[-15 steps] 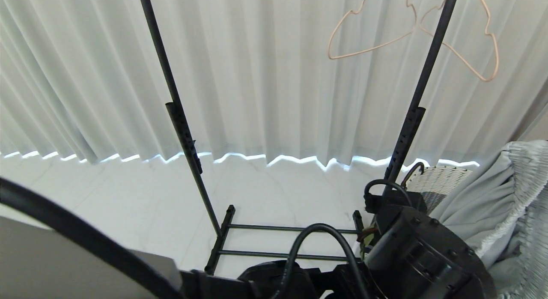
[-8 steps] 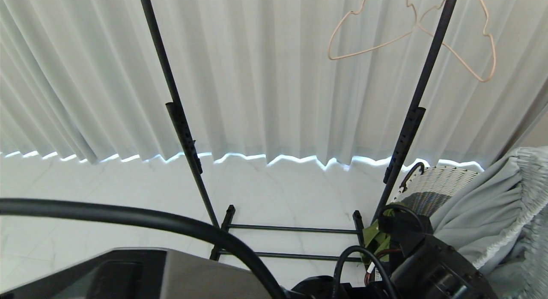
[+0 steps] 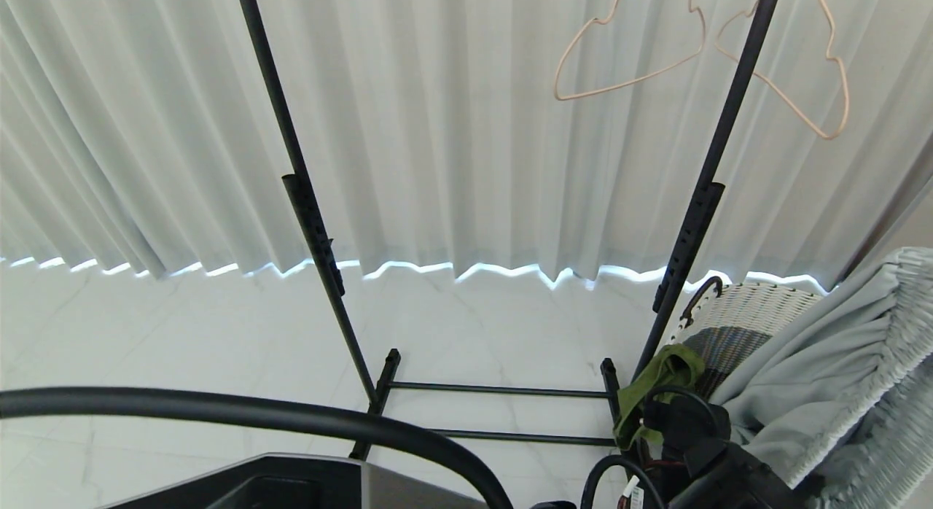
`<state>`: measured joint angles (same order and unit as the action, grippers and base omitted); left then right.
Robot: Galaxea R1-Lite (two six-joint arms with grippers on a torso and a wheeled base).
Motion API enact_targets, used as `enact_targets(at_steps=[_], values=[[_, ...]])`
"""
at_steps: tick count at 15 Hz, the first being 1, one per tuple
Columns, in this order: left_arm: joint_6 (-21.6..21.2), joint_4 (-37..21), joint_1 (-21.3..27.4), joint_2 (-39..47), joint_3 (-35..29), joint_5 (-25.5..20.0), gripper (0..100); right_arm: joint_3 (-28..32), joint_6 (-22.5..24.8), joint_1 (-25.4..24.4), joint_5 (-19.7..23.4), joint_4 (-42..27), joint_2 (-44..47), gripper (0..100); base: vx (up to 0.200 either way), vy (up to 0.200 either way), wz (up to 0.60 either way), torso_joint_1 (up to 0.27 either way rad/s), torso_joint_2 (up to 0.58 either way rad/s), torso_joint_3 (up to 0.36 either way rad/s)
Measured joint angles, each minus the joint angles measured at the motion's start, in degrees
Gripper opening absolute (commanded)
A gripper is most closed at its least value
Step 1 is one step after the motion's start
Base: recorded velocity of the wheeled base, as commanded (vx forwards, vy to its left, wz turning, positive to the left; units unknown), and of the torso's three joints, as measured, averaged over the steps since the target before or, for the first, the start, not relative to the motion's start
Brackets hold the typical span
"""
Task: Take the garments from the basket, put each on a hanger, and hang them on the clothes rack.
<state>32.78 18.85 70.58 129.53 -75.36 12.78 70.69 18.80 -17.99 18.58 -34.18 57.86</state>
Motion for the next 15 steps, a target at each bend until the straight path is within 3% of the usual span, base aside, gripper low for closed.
enact_targets(at_steps=[4,8,13,15], values=[[-0.11,0.06,1.40,-2.95,4.64,1.29,0,-0.35,-0.51,0.37,-0.24,-0.09,-0.55,0,0.000,0.000,0.00,0.000,0.00,0.000],[-1.33,0.01,3.78,-12.54,14.79,3.40,0,-2.69,0.28,0.35,0.55,1.26,-0.74,0,0.000,0.000,0.00,0.000,0.00,0.000],[-8.75,0.00,6.10,-31.32,27.05,3.91,0,-5.38,7.91,-0.96,6.74,3.06,-1.18,0,0.000,0.000,0.00,0.000,0.00,0.000],[-12.29,0.00,7.39,-39.47,30.66,3.95,0,-6.34,10.13,-2.93,7.39,3.04,-1.11,0,0.000,0.000,0.00,0.000,0.00,0.000]])
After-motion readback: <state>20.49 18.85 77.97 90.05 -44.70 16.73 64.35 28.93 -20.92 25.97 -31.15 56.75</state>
